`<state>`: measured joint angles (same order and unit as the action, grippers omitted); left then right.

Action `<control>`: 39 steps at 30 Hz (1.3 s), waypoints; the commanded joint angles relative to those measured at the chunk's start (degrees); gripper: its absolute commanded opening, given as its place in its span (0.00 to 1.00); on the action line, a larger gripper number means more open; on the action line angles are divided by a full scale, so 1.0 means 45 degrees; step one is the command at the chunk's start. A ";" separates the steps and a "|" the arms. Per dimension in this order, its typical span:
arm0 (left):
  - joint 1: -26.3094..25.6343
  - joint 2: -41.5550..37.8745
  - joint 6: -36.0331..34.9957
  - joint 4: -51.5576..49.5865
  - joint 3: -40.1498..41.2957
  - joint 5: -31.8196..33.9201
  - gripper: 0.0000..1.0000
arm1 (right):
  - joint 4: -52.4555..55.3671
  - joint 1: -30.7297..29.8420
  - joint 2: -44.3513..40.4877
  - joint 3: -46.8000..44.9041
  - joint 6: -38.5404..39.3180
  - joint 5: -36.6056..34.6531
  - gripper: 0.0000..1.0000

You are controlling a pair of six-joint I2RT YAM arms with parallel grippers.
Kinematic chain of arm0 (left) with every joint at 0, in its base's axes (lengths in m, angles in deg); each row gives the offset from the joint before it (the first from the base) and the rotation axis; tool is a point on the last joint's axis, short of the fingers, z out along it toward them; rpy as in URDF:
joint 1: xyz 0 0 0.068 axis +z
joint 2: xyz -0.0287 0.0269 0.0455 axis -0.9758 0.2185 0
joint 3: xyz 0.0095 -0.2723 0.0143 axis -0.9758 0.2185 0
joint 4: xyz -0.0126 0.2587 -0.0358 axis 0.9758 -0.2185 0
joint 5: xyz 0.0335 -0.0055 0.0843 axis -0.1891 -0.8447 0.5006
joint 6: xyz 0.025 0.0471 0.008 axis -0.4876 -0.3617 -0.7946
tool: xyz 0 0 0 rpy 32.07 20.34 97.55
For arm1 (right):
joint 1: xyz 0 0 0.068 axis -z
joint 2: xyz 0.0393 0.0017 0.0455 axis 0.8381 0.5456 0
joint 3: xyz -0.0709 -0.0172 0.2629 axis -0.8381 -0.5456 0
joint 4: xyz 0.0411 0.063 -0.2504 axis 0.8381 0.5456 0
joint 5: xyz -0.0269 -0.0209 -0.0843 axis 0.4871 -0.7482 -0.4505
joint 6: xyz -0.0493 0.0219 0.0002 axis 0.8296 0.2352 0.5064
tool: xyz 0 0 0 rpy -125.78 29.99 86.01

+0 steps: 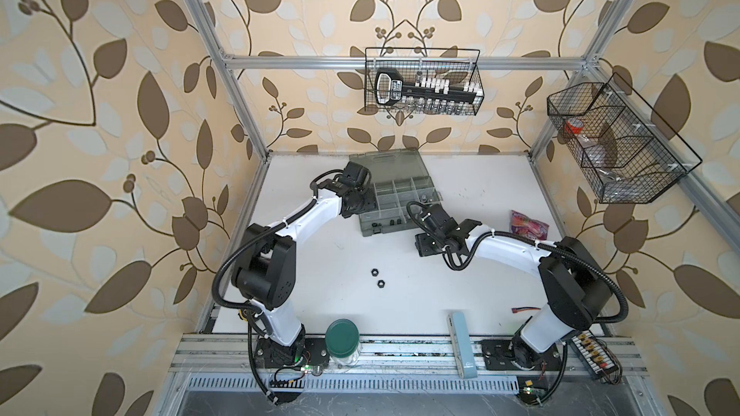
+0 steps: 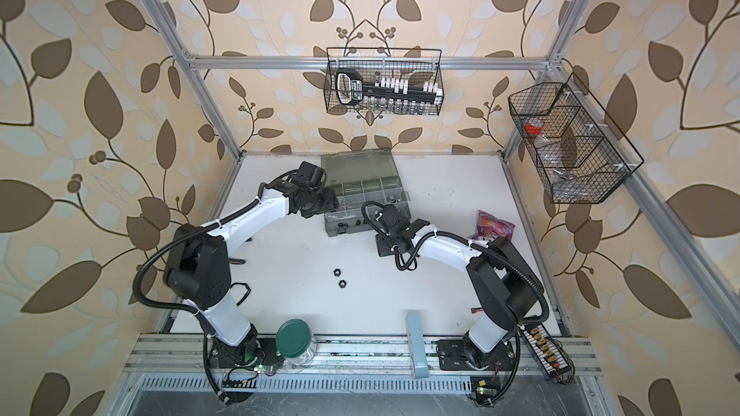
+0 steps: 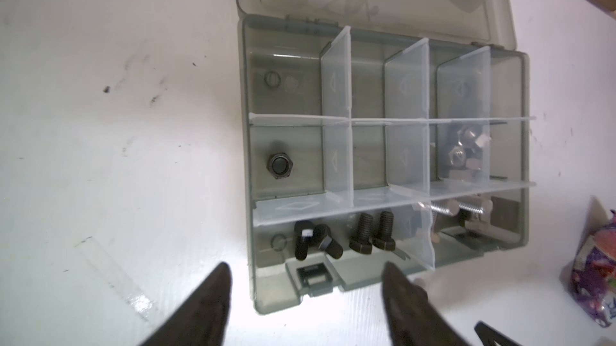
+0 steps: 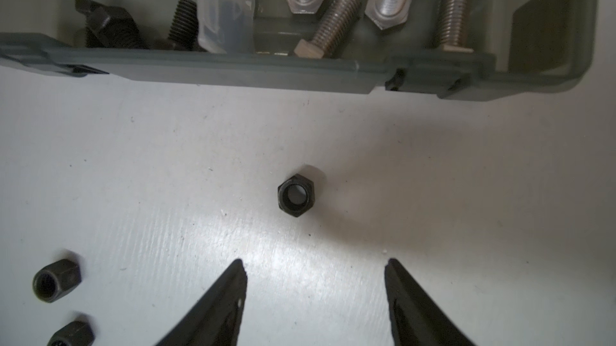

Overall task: Sort the screws and nuts into containers
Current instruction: Pick up the nut from the center of the table.

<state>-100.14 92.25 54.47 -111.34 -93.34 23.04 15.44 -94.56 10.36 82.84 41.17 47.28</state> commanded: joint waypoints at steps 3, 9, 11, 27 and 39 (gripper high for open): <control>0.0137 -0.1825 0.0247 -0.0059 0.1542 0.0966 0.99 | -0.0473 -0.0061 0.0778 0.0544 0.0136 0.0296 0.63; 0.0137 -0.3678 0.0431 -0.0703 0.3099 0.2313 0.99 | -0.0529 -0.0056 0.1557 0.1038 0.0408 0.0134 0.60; 0.0137 -0.4163 0.0490 -0.0740 0.3587 0.2656 0.99 | -0.0538 -0.0060 0.1754 0.1123 0.0498 0.0110 0.59; 0.0137 -0.5232 0.0857 -0.1143 0.4766 0.3116 0.99 | -0.0496 -0.0076 0.2886 0.1270 0.0882 -0.0099 0.38; 0.0137 -0.5349 0.0936 -0.1052 0.4744 0.3258 0.99 | 0.0137 -0.0428 0.2977 0.1363 0.1095 -0.0809 0.29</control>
<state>-100.14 69.28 57.68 -115.16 -72.08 35.87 12.40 -95.90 21.48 88.29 45.56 45.10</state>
